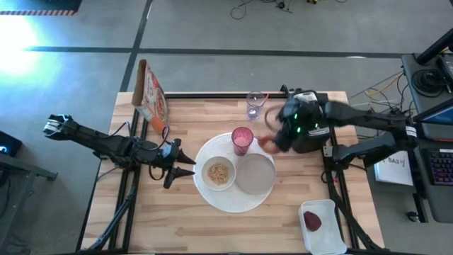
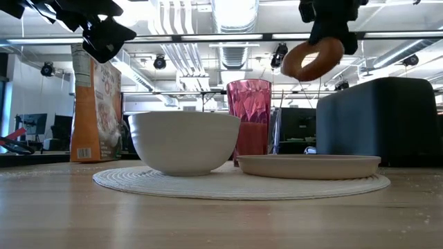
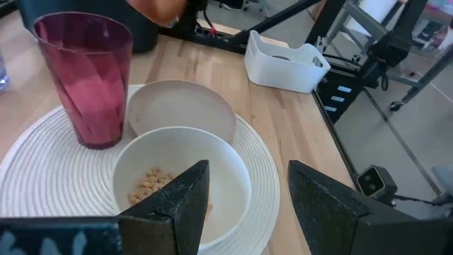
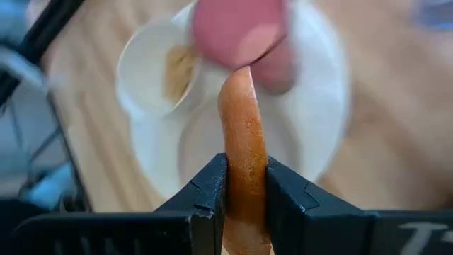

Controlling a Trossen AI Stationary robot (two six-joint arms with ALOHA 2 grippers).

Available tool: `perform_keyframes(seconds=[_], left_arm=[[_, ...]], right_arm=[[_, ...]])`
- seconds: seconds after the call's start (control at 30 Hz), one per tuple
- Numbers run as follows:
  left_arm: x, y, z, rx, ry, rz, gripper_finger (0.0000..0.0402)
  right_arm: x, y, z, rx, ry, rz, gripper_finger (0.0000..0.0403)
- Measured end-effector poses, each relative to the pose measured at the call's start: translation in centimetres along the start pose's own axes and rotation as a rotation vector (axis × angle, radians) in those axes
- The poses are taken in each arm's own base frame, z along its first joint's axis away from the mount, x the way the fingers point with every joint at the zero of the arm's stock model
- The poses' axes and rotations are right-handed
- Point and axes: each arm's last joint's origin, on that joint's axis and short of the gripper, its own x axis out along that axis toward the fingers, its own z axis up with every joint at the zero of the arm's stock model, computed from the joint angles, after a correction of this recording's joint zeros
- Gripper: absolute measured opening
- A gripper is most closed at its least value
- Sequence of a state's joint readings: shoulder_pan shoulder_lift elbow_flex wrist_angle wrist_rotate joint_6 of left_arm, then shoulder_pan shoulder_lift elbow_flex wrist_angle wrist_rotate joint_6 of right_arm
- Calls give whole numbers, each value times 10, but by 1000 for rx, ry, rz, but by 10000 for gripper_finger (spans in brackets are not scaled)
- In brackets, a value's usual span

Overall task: Arrange a breakfast setting
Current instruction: Put the toasted bagel on the gray plate

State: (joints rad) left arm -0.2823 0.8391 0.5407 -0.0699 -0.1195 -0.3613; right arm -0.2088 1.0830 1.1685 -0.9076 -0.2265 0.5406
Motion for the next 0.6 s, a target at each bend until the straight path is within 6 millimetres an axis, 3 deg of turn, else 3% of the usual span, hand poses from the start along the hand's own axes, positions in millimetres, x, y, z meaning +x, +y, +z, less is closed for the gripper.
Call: perform_keyframes(seconds=[0.3,0.6], left_arm=[[0,0,-1,7,14,-12,176],[0,-1,-1,12,19,-28,176]], right_arm=[[52,32,-36,-46,7,208,65],[97,29,-61,-26,41,107,65]])
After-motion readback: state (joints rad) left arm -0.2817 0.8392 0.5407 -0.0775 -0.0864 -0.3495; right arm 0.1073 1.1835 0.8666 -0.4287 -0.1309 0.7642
